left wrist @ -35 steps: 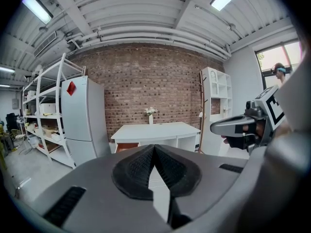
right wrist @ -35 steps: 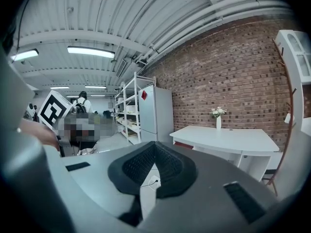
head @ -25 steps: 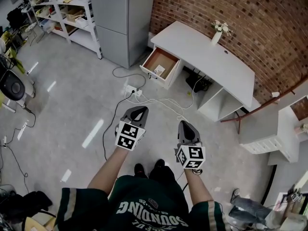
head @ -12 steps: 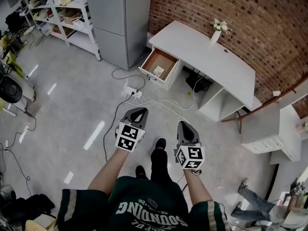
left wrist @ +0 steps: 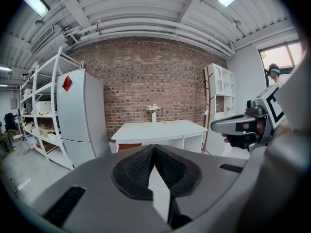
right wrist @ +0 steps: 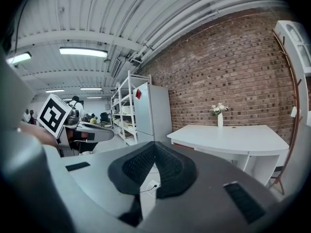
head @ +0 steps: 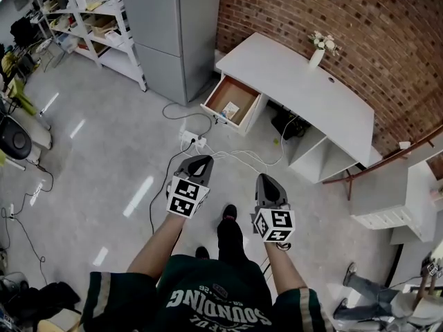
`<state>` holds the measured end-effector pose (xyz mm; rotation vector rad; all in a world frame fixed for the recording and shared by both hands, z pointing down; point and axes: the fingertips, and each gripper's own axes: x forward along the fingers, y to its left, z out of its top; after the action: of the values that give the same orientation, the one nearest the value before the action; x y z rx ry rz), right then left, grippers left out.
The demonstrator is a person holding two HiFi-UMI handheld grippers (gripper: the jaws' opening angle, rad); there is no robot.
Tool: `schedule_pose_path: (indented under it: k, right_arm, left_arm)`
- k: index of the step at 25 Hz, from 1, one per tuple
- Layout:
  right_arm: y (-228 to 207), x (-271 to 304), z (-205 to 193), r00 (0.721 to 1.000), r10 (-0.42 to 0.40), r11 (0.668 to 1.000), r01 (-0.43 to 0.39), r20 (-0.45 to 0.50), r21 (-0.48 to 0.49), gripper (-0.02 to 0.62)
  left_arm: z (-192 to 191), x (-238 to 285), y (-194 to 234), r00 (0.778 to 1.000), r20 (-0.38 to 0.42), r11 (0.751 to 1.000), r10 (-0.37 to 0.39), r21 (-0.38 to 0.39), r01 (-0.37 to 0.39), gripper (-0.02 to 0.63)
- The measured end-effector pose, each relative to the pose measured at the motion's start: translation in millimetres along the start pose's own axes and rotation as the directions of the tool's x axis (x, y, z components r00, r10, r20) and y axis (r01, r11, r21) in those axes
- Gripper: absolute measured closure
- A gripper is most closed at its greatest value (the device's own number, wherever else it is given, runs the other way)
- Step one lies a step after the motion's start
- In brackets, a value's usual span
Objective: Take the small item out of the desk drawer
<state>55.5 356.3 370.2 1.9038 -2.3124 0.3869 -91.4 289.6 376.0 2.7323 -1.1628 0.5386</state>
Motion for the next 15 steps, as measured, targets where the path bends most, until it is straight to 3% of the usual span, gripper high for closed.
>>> schedule_pose_path:
  k: [15]
  right_arm:
    - [-61.0,134.3,34.3,0.995,0.086,0.996,-0.087,-0.045,-0.014,0.572]
  left_arm:
    - [34.6,112.9,69.9,0.997,-0.041,0.997,0.066,-0.045,-0.067,0.589]
